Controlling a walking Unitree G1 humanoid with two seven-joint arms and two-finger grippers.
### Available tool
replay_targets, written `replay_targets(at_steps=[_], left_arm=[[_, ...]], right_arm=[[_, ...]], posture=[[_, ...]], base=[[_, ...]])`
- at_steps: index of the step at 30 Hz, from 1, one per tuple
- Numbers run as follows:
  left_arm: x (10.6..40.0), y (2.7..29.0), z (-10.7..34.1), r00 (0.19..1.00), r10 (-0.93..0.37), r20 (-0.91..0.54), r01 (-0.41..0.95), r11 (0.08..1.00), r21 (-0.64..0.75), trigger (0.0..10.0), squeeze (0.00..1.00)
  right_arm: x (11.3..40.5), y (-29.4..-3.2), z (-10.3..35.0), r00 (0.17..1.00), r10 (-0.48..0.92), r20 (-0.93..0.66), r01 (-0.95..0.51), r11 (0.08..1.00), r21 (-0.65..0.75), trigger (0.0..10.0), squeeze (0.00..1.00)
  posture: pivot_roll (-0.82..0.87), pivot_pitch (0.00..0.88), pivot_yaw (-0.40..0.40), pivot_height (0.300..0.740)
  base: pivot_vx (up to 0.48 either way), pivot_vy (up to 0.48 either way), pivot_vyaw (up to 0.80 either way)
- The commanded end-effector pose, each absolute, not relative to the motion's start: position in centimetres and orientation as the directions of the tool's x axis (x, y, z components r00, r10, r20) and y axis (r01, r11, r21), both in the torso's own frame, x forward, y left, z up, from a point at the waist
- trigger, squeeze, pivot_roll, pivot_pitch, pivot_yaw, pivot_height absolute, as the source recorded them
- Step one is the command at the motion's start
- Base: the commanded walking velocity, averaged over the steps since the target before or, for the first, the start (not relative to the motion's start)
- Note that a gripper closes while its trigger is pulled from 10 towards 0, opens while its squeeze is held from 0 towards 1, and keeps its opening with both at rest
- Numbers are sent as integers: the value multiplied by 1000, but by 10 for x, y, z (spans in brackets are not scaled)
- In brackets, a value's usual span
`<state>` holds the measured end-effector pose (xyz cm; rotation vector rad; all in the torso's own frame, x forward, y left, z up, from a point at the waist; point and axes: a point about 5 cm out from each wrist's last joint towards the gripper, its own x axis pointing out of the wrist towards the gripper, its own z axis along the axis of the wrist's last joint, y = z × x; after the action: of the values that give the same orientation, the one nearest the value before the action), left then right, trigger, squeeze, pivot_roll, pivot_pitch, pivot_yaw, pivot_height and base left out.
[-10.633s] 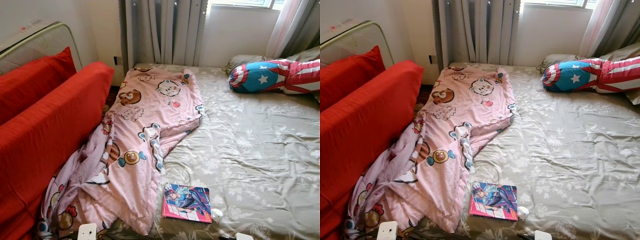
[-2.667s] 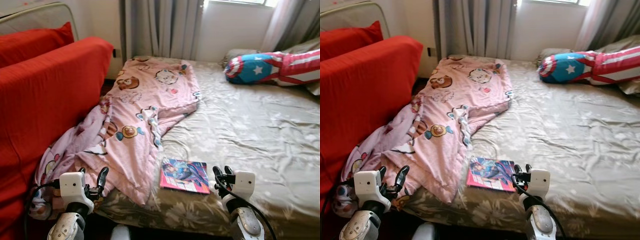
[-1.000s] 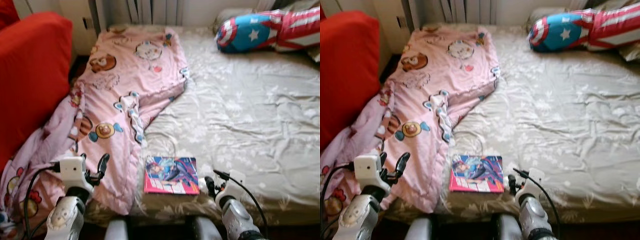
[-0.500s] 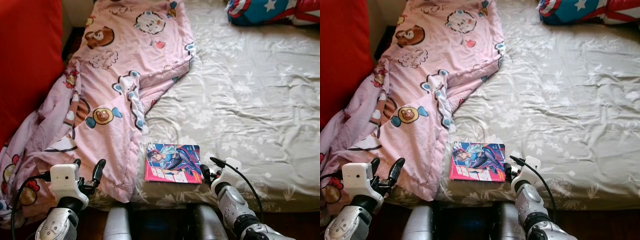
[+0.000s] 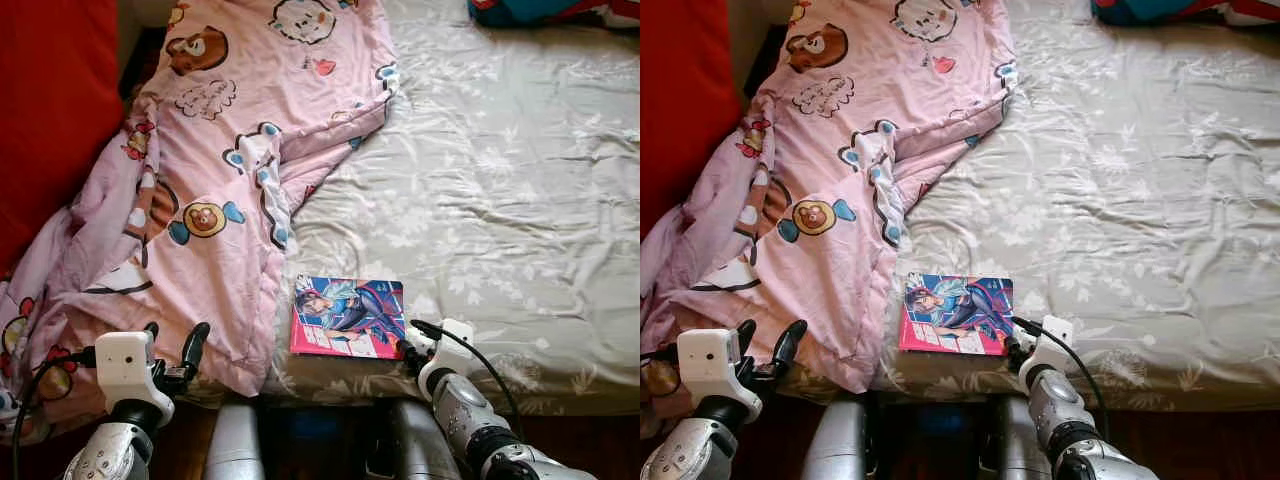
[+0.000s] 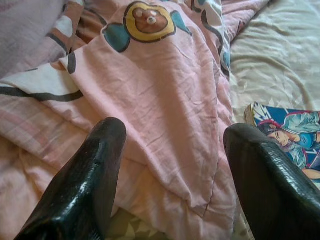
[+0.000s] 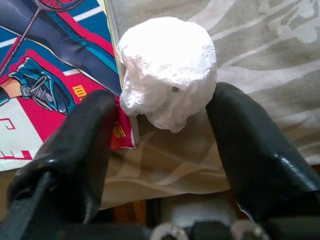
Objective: Clean up the room
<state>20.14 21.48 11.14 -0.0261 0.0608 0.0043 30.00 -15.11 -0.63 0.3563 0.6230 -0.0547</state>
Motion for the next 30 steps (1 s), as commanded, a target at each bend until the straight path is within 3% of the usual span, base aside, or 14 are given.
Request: replay_targets(at_steps=[1, 30], left_arm=[[196, 215, 108, 996, 9, -88, -10, 1000, -19, 10000, 0], [193, 217, 108, 995, 23, -94, -22, 1000, 9, 10000, 0]], right_arm=[[296, -153, -10, 806, 52, -590, 168, 935, 313, 0, 0], [290, -153, -15, 807, 60, -588, 132, 951, 279, 0, 0]], posture=[[264, 361, -51, 640], [253, 342, -53, 640]], base=[[0, 0, 0], [0, 0, 0]])
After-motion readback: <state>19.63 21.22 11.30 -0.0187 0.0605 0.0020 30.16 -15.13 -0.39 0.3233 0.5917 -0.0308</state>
